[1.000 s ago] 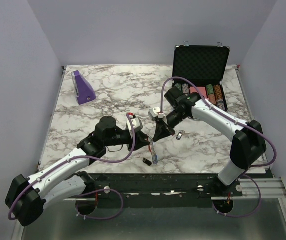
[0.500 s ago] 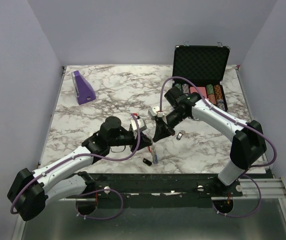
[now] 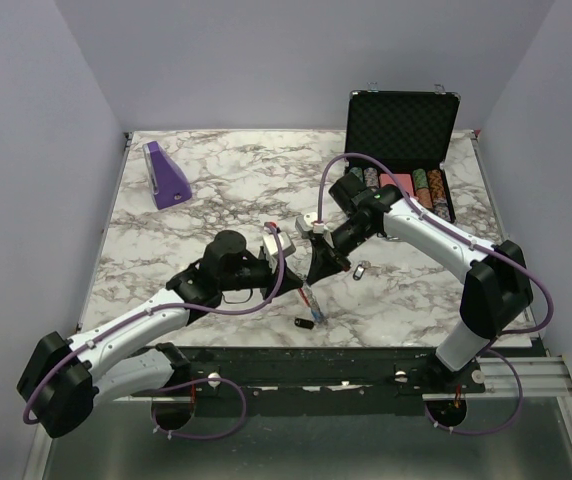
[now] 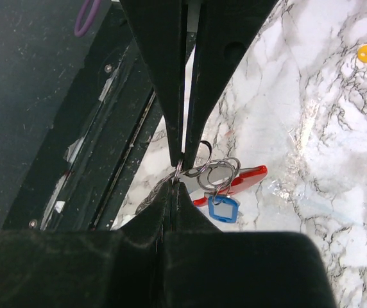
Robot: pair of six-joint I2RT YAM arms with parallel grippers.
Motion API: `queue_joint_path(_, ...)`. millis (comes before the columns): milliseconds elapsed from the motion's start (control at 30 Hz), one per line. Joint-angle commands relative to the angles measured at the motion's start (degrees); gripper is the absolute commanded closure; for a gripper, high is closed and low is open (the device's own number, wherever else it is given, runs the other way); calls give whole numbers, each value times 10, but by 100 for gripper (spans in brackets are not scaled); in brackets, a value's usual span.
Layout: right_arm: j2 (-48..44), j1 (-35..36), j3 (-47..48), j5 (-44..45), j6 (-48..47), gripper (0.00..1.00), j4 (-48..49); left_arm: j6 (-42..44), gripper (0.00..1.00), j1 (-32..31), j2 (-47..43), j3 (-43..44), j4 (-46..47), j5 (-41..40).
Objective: Put the keys on the keyring
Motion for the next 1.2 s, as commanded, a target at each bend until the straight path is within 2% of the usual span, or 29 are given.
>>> queue_joint_path(0, -7, 5, 11, -16, 17, 99, 15, -26, 92, -5, 3, 19, -16, -42)
queue_joint_path(100, -6, 5, 10, -15, 31, 99, 23, -37, 83, -5, -3, 19, -15, -55)
queue_joint_path(200, -6, 4, 10, -12, 48, 99, 33, -45, 82, -5, -8, 16, -11, -56)
queue_joint_path(233, -7, 5, 8, -11, 54, 99, 37, -49, 83, -5, -9, 16, -10, -56)
queue_joint_path(300, -8, 5, 9, -8, 66, 99, 45, -55, 97, -5, -10, 16, -7, -53)
queue_joint_path(333, -8, 5, 9, -8, 69, 99, 46, -58, 100, -5, -10, 16, -6, -54)
queue_joint_path(467, -9, 5, 9, -6, 89, 99, 56, -57, 100, -6, -15, 12, -10, -60)
queue_joint_path(600, -11, 5, 8, -15, 106, 92, 65, -68, 100, -6, -43, -10, 17, -88)
queue_joint_path(700, -11, 3, 7, -32, 130, 73, 76, -86, 100, -6, -81, -52, 79, -102)
queue_joint_path(800, -11, -1, 9, -57, 149, 61, 81, -110, 100, -6, -130, -114, 169, -125)
queue_joint_path(933, -15, -8, 8, -93, 174, 57, 93, -148, 100, -5, -171, -179, 287, -144)
queue_joint_path(1067, -23, -9, -13, -113, 232, 56, 153, -180, 100, -5, -173, -220, 392, -154)
queue_joint_path(1167, -25, -9, -24, -114, 271, 56, 186, -188, 100, -5, -161, -223, 425, -153)
